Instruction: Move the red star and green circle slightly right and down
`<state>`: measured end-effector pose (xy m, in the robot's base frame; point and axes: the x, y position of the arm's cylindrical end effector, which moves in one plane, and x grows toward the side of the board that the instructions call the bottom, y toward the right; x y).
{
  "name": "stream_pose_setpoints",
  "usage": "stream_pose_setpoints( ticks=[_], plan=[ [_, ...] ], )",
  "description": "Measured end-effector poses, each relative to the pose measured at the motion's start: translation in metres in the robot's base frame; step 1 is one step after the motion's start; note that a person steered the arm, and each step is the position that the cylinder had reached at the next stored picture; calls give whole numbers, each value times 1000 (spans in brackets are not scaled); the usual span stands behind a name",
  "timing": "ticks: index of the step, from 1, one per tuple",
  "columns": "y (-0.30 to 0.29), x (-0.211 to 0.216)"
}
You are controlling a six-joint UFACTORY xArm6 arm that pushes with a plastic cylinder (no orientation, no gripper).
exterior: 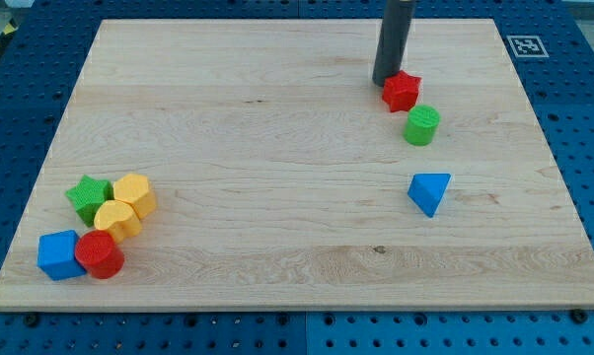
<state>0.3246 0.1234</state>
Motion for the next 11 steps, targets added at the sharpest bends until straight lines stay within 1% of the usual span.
stream_pose_setpoints(
  ticks=[2, 3, 4, 5, 6, 7, 9, 11],
  plan=[
    [3, 56],
    [-9, 84],
    [-19, 98],
    [-42, 67],
    [-35, 32],
    [-1, 30],
    [15, 77],
    [64, 95]
  ],
)
